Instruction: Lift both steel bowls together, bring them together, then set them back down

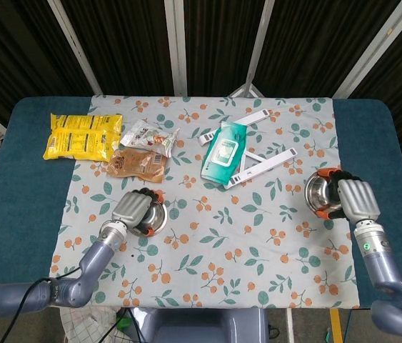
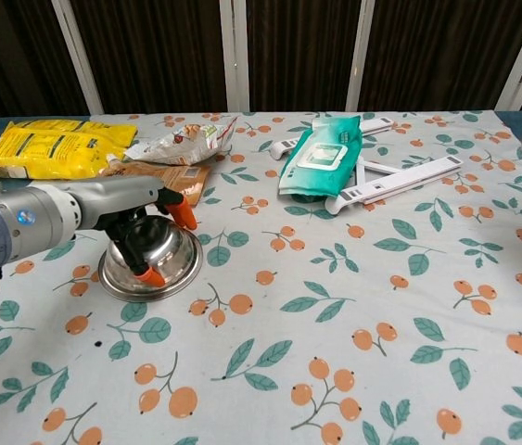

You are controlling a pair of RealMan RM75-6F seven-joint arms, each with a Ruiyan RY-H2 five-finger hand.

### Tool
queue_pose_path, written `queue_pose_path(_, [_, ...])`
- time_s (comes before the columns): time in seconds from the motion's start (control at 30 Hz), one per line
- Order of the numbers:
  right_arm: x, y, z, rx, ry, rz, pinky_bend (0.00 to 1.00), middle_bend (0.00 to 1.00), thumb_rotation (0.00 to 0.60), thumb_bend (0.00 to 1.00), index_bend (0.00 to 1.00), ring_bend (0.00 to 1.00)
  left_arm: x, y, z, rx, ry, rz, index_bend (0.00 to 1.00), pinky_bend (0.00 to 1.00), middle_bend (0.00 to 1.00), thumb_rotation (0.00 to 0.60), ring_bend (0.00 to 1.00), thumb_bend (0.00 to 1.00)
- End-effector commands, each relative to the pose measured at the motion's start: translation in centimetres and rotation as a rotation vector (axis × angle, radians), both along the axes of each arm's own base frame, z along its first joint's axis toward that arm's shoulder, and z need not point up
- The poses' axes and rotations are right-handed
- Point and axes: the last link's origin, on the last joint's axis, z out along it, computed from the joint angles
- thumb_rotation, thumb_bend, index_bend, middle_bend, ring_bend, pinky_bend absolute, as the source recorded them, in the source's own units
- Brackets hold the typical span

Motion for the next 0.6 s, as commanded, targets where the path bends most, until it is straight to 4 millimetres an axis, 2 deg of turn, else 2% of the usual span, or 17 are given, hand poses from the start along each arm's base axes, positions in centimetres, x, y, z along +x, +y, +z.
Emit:
queue_pose_path(0.03, [-0.1,0.0,-0.1,0.001,-0.003,-0.002,0.34,0.28,0.600,0.03,0.37,0.39,-0.3,0.0,0.3,0.007,0.009,0.006,0.32,0.34,0.24,0.600,0.18,0.00])
queue_pose_path(0.2, [-0.2,0.0,-0.1,0.001,-0.007,-0.007,0.34,0.28,0.600,0.03,0.37,0.39,-0.6,-0.1,0.6,0.013,0.019,0.008,0.39,0.35,0.28,0.600,0.20,0.00])
queue_pose_path(0.3, [-0.3,0.0,-0.1,-0.001,-0.006,-0.010,0.34,0.28,0.600,0.03,0.37,0.39,-0.7,0.1,1.0,0.030,0.021,0.001,0.45,0.40,0.34,0.600,0.25,0.01])
queue_pose_path(0.43, [-0.2,-0.2,0.2,-0.013,-0.011,-0.010,0.34,0.28,0.600,0.03,0.37,0.39,-0.4,0.3,2.0,0.083,-0.023,-0.017,0.48,0.41,0.36,0.600,0.26,0.01])
queue_pose_path(0.53, [0.1,-0.4,0.5,-0.023,-0.023,-0.003,0.34,0.28,0.600,0.03,0.37,0.39,0.3,0.3,3.3,0.119,-0.162,-0.014,0.48,0.41,0.36,0.600,0.26,0.01])
queue_pose_path(0.6, [0.6,-0.7,0.7,-0.031,-0.048,0.006,0.34,0.28,0.600,0.03,0.37,0.39,0.9,0.1,4.5,0.140,-0.342,0.022,0.48,0.41,0.36,0.600,0.26,0.01])
